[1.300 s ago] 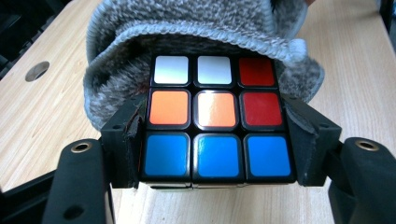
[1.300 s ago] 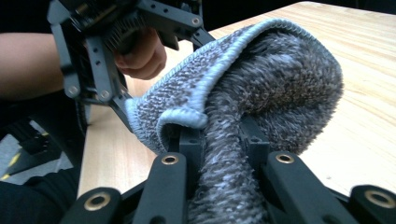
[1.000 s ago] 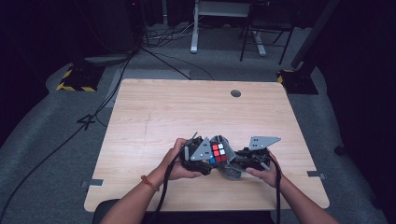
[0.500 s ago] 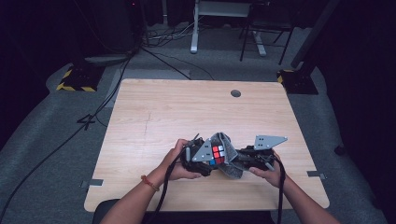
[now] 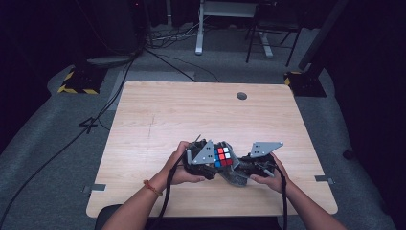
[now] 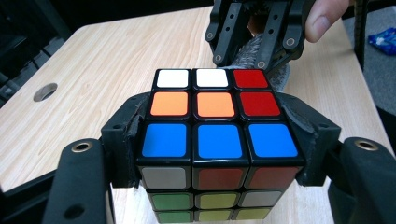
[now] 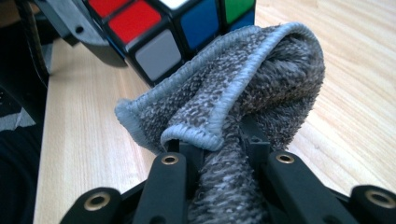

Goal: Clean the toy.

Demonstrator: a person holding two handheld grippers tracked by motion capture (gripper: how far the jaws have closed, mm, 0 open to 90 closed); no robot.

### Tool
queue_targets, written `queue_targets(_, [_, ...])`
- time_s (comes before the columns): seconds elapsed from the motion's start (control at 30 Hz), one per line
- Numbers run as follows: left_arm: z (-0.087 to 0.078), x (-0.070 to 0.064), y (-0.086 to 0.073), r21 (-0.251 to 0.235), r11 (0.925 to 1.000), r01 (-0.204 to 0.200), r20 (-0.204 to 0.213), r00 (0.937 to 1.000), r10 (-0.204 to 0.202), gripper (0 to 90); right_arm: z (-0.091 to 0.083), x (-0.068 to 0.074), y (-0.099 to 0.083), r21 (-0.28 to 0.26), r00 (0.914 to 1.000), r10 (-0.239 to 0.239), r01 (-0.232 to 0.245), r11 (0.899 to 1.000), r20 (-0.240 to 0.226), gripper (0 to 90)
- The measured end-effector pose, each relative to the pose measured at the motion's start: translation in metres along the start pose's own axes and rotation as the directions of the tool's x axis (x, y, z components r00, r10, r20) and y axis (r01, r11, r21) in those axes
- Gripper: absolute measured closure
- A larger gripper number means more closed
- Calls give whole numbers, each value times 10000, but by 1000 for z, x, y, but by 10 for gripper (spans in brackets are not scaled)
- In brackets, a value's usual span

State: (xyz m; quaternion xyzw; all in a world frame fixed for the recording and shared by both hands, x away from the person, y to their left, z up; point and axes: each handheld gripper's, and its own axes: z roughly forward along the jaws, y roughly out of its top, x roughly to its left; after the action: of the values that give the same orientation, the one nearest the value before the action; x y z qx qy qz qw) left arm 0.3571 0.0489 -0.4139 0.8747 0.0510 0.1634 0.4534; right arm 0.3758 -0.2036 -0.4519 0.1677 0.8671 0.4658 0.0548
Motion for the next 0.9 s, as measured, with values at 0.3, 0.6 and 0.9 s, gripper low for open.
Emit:
queue_targets(0.3, [-13,7,-15,442,9984,358,-368,9987,-342,333,-12,-9,-1,313,9981,-88,69,9995,610,759])
queue_targets(0.6, [-33,15,-40,964,9904,994,-967,9912,-901,333,-21,-18,-1,1114,9908,-280,132,9937,1326,751])
queue_targets(0.9, [-46,23,-68,1526,9773,1470,-1338,9828,-1270,332,-50,-29,-30,1518,9767,136,-471,9873,2141,740])
